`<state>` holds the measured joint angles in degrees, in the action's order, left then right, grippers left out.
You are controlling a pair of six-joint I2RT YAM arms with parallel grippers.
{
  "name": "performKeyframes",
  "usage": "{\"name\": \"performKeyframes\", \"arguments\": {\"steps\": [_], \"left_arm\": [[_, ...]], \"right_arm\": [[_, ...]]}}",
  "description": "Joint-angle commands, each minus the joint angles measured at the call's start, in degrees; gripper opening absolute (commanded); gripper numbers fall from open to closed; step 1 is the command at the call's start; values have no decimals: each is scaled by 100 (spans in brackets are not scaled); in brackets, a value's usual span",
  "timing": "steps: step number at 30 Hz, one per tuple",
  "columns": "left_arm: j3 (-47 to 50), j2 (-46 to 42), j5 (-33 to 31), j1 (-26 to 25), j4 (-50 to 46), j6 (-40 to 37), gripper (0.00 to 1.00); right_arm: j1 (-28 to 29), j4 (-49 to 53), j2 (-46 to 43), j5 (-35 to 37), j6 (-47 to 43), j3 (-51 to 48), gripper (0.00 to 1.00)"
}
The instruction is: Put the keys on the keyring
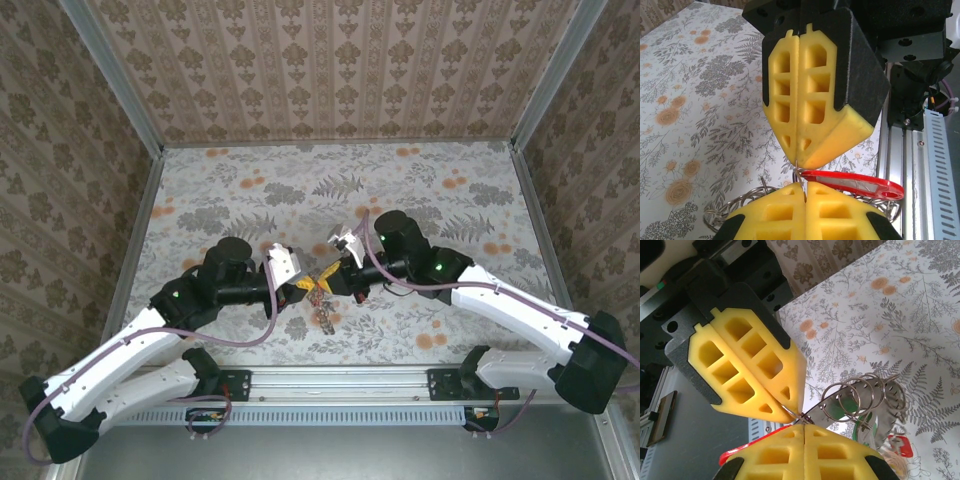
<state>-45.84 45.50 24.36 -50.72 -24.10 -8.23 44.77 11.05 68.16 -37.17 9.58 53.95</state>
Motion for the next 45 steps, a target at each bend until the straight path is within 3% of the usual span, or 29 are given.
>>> {"name": "performKeyframes", "arguments": {"steps": [1, 15, 18, 27, 32, 36, 41, 45], "left_arm": [[-83, -163, 271, -103, 405, -135, 0], [-26, -338, 104, -140, 511, -173, 0], [-18, -392, 89, -138, 546, -170, 0], [-45, -445, 37, -138, 541, -204, 0], [-50, -470, 16, -137, 551, -208, 0], [-34, -530, 157, -123, 680, -155, 0], [-54, -603, 700, -122, 890, 31, 0], [-97, -629, 1035, -122, 1078, 159, 0]], "right_arm": [[6, 268, 165, 218, -26, 217, 0], [-21, 516, 293, -43, -133, 325, 2], [-25, 644, 329, -114, -209, 387, 7], [-68, 1122, 79, 381, -504, 543, 42], [-83, 1315, -265, 975, -753, 594, 47], [-85, 757, -775, 1115, -716, 258, 47], [-54, -521, -1277, 442, -513, -239, 47], [-32, -806, -1176, -4, -610, -201, 46]]}}
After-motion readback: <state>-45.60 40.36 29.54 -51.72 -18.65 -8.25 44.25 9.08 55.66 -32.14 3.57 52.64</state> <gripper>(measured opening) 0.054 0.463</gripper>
